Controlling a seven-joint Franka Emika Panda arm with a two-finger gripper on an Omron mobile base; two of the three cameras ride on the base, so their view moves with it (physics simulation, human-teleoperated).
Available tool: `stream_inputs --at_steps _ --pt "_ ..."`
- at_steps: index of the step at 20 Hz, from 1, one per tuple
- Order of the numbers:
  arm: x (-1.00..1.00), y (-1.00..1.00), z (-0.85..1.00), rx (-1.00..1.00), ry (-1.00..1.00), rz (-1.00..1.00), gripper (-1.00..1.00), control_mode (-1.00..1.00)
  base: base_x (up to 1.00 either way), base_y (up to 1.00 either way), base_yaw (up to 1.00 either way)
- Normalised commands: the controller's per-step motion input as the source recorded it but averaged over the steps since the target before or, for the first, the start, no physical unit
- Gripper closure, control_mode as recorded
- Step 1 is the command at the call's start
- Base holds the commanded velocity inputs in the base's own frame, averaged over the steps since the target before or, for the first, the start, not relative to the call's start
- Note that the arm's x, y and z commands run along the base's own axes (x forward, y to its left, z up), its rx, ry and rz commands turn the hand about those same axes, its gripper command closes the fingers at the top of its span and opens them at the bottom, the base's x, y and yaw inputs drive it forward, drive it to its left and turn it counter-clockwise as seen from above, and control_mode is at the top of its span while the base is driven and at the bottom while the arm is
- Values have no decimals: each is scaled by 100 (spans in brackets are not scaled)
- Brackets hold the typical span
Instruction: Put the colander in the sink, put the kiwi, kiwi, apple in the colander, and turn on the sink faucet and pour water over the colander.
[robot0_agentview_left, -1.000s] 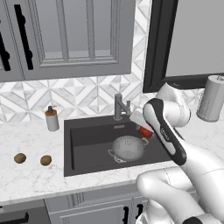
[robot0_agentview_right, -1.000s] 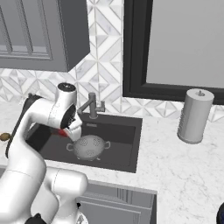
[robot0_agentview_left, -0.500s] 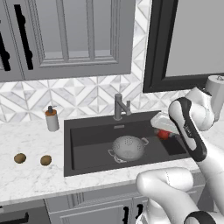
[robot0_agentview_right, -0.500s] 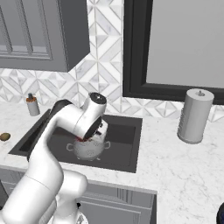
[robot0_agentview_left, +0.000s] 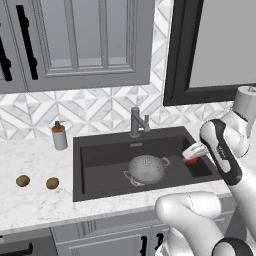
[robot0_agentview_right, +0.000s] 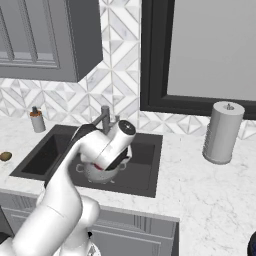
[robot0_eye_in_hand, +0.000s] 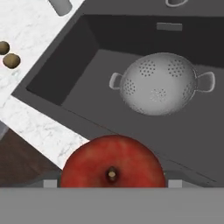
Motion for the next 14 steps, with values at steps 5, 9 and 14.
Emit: stream_inputs --at_steps 5,9,14 --pt "34 0 -28 -12 -2 34 100 -100 0 0 0" --pt "26 0 -23 -1 -10 21 100 -100 0 0 0" --pt "30 5 -14 0 -8 9 100 -100 0 0 0"
